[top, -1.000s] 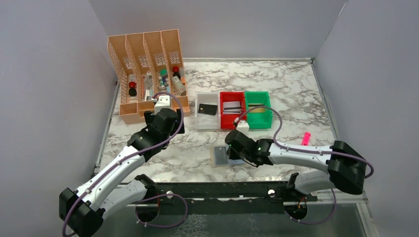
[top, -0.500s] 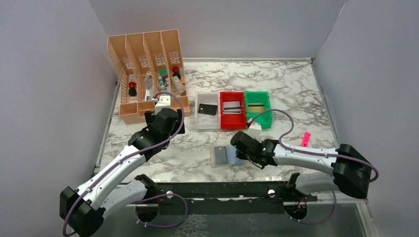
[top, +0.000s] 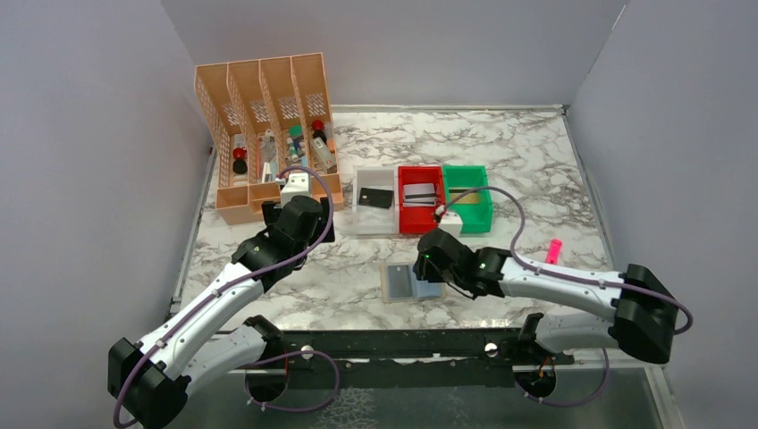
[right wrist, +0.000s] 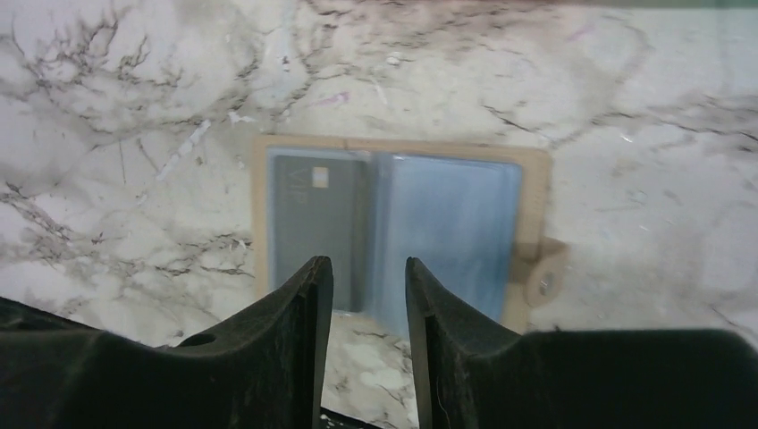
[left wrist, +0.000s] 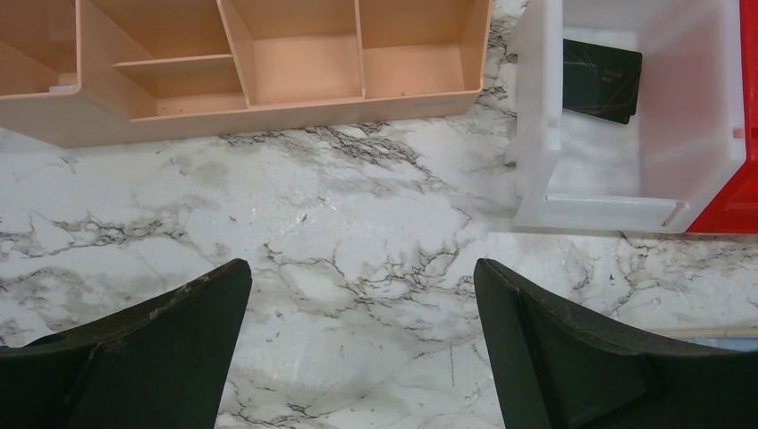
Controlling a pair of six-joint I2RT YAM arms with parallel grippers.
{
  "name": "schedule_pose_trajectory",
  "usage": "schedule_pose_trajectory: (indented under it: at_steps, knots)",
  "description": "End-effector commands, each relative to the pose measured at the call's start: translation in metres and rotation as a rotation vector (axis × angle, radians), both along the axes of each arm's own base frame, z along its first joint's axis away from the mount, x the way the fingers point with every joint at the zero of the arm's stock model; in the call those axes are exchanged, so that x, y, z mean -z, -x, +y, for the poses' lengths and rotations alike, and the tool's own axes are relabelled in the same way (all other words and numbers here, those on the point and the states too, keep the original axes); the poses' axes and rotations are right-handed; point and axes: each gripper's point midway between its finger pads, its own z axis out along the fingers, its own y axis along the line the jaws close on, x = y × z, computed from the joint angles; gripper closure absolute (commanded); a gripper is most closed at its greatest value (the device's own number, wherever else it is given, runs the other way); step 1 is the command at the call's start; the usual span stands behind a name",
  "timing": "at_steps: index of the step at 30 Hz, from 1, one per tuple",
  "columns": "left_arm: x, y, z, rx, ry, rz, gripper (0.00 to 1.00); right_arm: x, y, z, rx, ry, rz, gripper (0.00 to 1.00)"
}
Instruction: Take the credit cards out of the card holder
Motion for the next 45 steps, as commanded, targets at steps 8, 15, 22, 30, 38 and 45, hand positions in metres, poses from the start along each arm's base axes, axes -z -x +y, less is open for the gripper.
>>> schedule_pose_trajectory:
  at_steps: [8, 15, 22, 30, 38, 45]
  knots:
    - [-0.006, 0.001, 0.003, -0.008, 0.021, -0.025, 0.01, 0.02, 0.016, 0.071, -0.227, 0.116, 0.045, 0.5]
    - [-0.005, 0.001, 0.002, -0.003, 0.022, -0.02, 0.01, 0.04, 0.019, 0.072, -0.218, 0.22, 0.077, 0.48]
    - [-0.006, 0.001, 0.004, -0.013, 0.016, -0.024, 0.01, 0.046, 0.018, 0.076, -0.237, 0.246, 0.079, 0.45]
    - [-0.009, 0.002, 0.004, -0.01, 0.03, -0.033, 0.01, 0.063, 0.02, 0.075, -0.235, 0.289, 0.115, 0.45]
    - [-0.01, 0.003, 0.002, -0.005, 0.039, -0.034, 0.01, 0.072, 0.018, 0.06, -0.18, 0.374, 0.136, 0.55]
    - [-0.01, 0.003, 0.003, -0.007, 0.038, -0.036, 0.01, 0.059, 0.015, 0.066, -0.172, 0.312, 0.1, 0.75]
